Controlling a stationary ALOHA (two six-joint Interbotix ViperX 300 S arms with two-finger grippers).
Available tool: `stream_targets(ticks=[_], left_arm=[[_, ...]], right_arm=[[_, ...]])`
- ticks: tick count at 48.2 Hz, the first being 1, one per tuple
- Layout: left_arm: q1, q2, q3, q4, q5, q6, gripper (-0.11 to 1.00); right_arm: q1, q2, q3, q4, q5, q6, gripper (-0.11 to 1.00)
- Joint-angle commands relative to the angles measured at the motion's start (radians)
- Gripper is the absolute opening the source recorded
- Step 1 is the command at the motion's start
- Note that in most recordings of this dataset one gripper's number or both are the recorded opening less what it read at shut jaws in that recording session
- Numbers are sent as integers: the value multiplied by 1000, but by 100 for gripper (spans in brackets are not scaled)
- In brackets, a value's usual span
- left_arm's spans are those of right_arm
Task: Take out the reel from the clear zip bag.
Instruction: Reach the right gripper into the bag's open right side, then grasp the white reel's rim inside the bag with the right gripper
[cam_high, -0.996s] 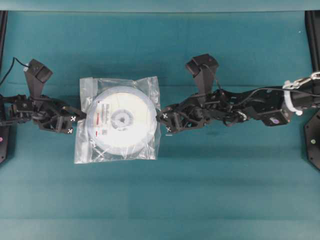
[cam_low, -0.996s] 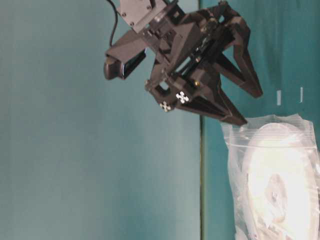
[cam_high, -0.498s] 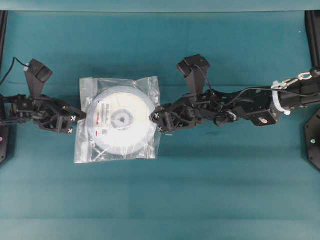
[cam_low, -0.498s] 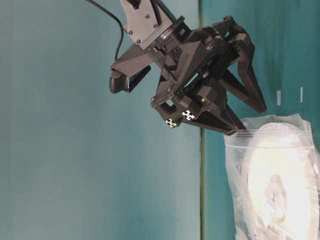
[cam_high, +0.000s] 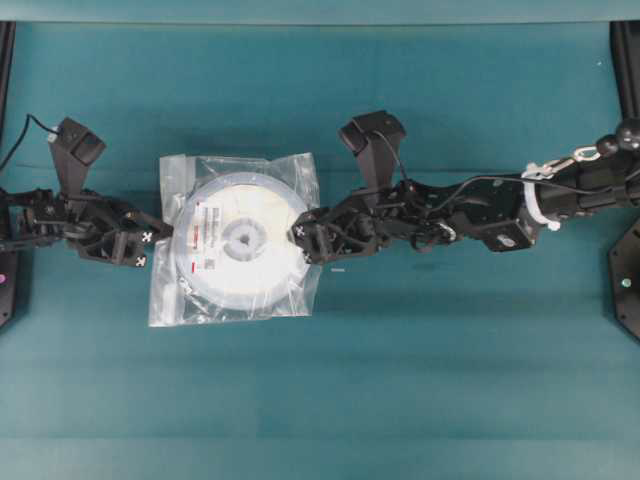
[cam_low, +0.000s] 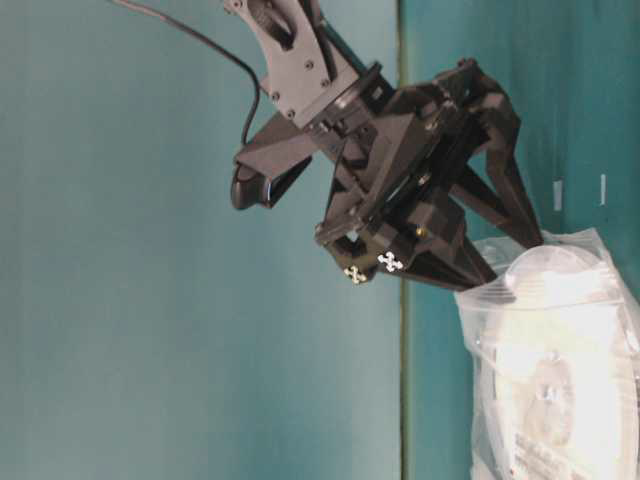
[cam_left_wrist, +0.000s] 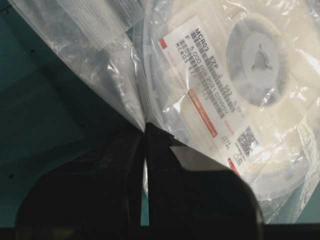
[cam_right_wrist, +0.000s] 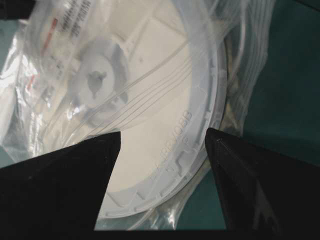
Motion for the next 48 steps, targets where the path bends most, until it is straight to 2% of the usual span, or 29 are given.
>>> stream_targets(ticks=[1,48], left_arm=[[-3,-2,-12,3,-5,2,1],[-3,-2,-14,3,-5,2,1]], right_arm=[[3,0,-20,3,-3,9,85],[8,38,-71,5,32,11,82]])
